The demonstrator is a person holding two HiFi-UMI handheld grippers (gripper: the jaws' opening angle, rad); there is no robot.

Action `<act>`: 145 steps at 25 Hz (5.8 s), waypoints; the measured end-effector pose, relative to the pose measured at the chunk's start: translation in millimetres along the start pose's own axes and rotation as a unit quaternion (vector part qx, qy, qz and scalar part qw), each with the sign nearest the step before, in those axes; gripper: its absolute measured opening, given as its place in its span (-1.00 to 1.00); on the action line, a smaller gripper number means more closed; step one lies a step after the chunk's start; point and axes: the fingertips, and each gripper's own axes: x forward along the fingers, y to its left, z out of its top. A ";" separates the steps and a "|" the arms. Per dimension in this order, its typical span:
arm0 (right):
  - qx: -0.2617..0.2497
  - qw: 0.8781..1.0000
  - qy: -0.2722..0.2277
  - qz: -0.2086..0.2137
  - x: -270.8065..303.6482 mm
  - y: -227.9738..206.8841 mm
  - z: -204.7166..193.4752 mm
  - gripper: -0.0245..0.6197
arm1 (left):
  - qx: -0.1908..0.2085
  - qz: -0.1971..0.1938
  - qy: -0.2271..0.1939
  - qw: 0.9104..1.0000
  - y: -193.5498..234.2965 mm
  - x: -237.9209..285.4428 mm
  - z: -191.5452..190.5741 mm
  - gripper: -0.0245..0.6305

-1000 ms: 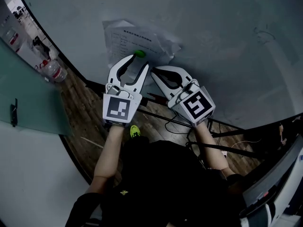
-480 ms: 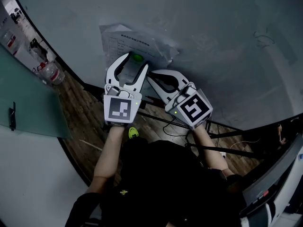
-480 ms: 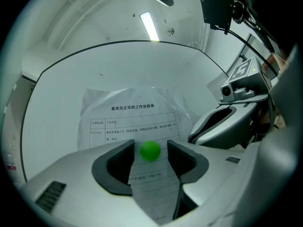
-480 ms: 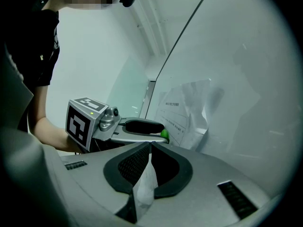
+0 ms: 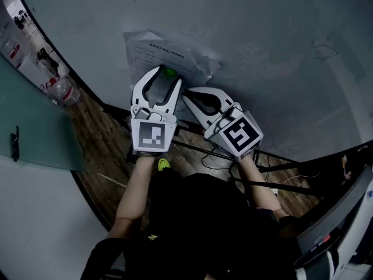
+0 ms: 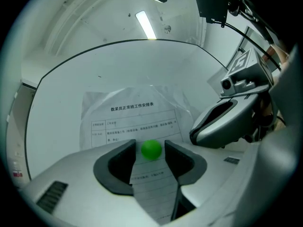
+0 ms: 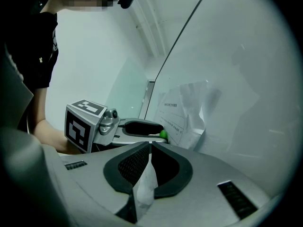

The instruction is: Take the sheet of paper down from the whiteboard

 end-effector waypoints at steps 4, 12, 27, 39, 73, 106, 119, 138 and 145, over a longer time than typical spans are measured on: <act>0.000 1.000 -0.002 -0.005 -0.6 -1.9 2.2 -0.85 | 0.011 0.004 0.003 1.000 1.5 0.5 0.1 -0.37; -0.001 1.000 0.001 -0.019 -2.2 -4.1 5.3 -0.85 | 0.037 0.002 0.005 0.999 -0.4 1.4 -3.6 -0.39; -0.092 0.992 0.026 -0.087 -14.7 -16.8 31.0 -0.80 | 0.069 0.003 -0.007 0.998 -2.0 1.8 1.6 -0.48; -0.180 0.967 0.028 -0.179 -41.1 -40.7 81.4 -0.50 | 0.075 -0.001 -0.014 0.997 -2.4 2.0 1.8 -0.48; -0.146 0.958 0.146 -0.198 -33.0 -57.6 65.5 -0.72 | 0.086 -0.013 -0.018 0.996 -2.3 1.6 1.7 -0.49; -0.157 0.960 0.128 -0.193 -34.9 -55.5 68.8 -0.89 | 0.091 -0.011 0.002 0.996 -2.7 0.1 -2.5 -0.49; -0.159 0.960 0.129 -0.190 -35.6 -54.8 68.3 -0.89 | 0.085 -0.008 0.011 0.996 -7.9 -31.0 -8.3 -0.49; -0.141 0.973 0.102 -0.154 -59.7 -32.9 70.0 -0.89 | 0.099 0.005 0.040 0.994 -28.2 -59.3 -1.5 -0.49; -0.129 0.977 0.093 -0.143 -74.7 -24.4 65.0 -0.89 | 0.101 0.007 0.045 0.994 -39.3 -67.0 3.0 -0.49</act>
